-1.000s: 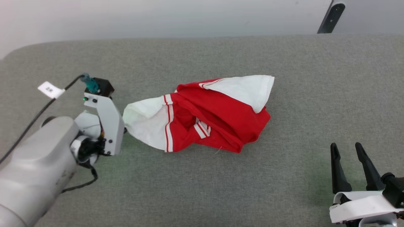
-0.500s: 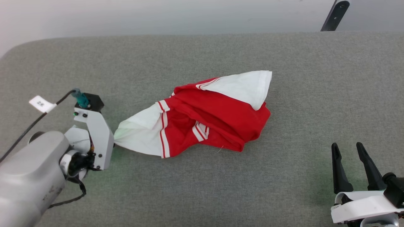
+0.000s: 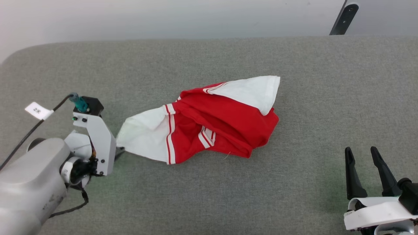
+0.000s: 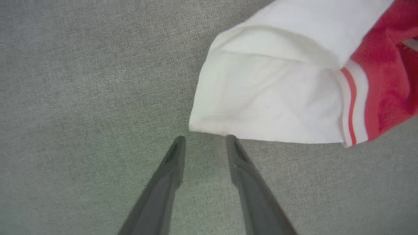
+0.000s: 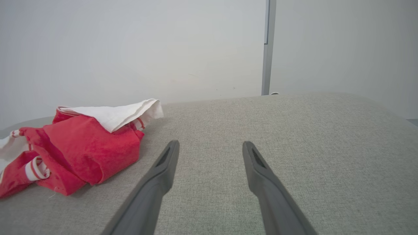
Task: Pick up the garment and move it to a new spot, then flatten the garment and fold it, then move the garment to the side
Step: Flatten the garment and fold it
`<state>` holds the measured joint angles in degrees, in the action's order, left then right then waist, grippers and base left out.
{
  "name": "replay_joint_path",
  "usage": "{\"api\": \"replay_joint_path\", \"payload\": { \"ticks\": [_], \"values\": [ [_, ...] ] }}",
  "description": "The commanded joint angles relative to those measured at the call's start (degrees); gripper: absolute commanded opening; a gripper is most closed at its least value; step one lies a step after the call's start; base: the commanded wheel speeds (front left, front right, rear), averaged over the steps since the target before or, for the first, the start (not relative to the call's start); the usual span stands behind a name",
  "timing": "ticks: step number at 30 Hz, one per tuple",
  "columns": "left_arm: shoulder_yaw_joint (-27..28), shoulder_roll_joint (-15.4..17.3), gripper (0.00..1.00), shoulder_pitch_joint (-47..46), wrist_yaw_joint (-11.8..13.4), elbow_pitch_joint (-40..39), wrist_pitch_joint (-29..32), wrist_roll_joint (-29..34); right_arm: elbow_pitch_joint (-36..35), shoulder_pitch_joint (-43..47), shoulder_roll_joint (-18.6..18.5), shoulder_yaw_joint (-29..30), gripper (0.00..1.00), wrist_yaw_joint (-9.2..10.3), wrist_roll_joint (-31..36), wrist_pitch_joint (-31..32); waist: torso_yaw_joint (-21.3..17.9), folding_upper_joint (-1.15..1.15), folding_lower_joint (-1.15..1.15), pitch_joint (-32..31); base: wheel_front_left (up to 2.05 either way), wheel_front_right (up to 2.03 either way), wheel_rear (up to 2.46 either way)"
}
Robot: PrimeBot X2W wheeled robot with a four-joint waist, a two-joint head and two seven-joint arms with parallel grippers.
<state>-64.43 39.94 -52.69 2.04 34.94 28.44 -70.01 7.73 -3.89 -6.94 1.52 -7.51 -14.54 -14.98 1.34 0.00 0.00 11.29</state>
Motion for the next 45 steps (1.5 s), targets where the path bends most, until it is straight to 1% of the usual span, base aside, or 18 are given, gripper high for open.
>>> {"api": "replay_joint_path", "payload": {
  "ticks": [1, 6, 11, 21, 29, 35, 39, 42, 45],
  "values": [
    [0.06, 0.20, 1.00, 0.45, 0.23, -0.23, -0.35, 0.41, 0.04, 0.46, -0.05, 0.15, 1.00, 0.04, -0.46, -0.29, 0.21, 0.00, 0.00, -0.21, 0.00, 0.00, 0.00],
    [0.05, 0.25, 1.00, 0.60, 0.38, -1.19, -1.18, 0.73, 0.22, 0.70, -0.36, 0.12, 1.00, 0.04, -0.33, -0.29, 0.69, 0.00, 0.00, -0.89, 0.00, 0.00, 0.00],
    [1.32, -0.32, 1.00, 1.78, 0.46, -2.29, -4.32, -0.29, 0.65, 0.99, -0.59, -0.60, 1.00, 0.04, -0.26, -0.08, 0.63, 0.00, 0.00, -2.21, 0.00, 0.00, 0.00],
    [6.16, -2.93, 1.00, 9.57, 0.64, -4.21, -17.59, -4.28, 0.08, 3.24, -0.98, -0.63, 1.00, 0.04, 0.31, 0.85, 0.63, 0.00, 0.00, -5.28, 0.00, 0.00, 0.00],
    [8.93, -5.73, 1.00, 16.41, 0.67, -6.24, -29.96, -5.17, -1.53, 5.18, -1.56, -0.32, 1.00, 0.04, 0.74, 2.76, 2.10, 0.00, 0.00, -6.22, 0.00, 0.00, 0.00],
    [9.95, -7.53, 1.00, 21.66, 1.53, -9.74, -38.56, -4.52, -2.28, 4.52, -3.92, -1.70, 1.00, 0.04, 0.99, 5.49, 4.46, 0.00, 0.00, -6.51, 0.00, 0.00, 0.00],
    [9.82, -8.19, 1.00, 23.99, 2.44, -11.43, -41.11, -3.17, -2.35, 2.81, -5.87, -3.45, 1.00, 0.04, 1.02, 8.24, 5.87, 0.00, 0.00, -6.56, 0.00, 0.00, 0.00],
    [9.78, -8.77, 1.00, 26.00, 3.74, -13.08, -42.65, -0.98, -1.82, 0.66, -8.90, -6.24, 1.00, 0.04, 0.77, 11.78, 7.29, 0.00, 0.00, -6.56, 0.00, 0.00, 0.00],
    [10.98, -9.60, 1.00, 28.16, 4.80, -14.88, -43.36, 0.43, -1.10, -2.53, -12.53, -10.22, 1.00, 0.04, 0.19, 15.23, 8.74, 0.00, 0.00, -6.48, 0.00, 0.00, 0.00]
  ]
}}
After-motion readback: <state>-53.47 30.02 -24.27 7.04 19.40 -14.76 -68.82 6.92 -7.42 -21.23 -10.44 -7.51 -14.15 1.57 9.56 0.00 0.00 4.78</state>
